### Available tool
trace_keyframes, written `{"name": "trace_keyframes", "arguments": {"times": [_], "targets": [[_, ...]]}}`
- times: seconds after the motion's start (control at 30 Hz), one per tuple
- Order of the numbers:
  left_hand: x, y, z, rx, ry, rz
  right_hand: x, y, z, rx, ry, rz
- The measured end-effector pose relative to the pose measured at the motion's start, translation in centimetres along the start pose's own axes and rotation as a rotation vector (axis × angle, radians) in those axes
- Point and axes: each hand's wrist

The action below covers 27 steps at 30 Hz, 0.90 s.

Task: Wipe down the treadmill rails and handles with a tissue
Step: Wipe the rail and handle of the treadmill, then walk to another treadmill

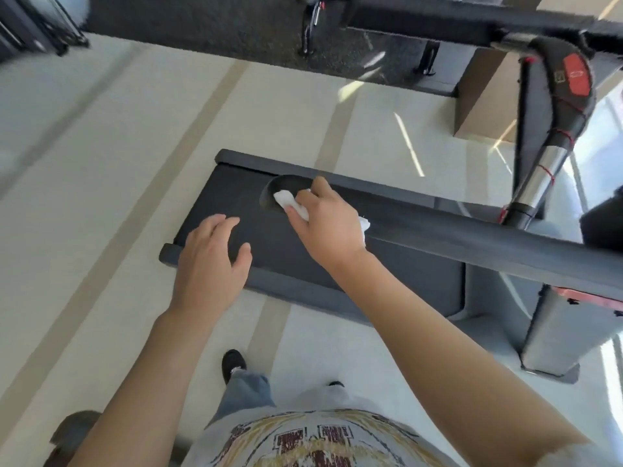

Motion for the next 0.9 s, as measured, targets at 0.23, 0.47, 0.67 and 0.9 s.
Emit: {"name": "trace_keyframes", "arguments": {"times": [0.23, 0.47, 0.67, 0.9], "targets": [[-4.7, 0.6, 9.4, -0.13, 0.075, -0.124, 4.0, -2.2, 8.2, -0.06, -0.114, 0.168], [-10.7, -1.2, 20.0, -0.173, 0.103, -0.208, 9.7, -6.1, 18.8, -0.092, -0.171, 0.265], [-16.0, -2.1, 29.5, -0.239, 0.1, -0.274, 15.6, -9.3, 28.2, -0.133, -0.2, 0.309], [-21.6, 0.7, 40.1, -0.401, 0.129, -0.366, 22.5, -11.4, 39.5, -0.276, -0.292, 0.3]]}}
Point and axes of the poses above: each hand's wrist, its own y-axis away from the middle knuckle, its own x-axis out of the palm, z = x × y
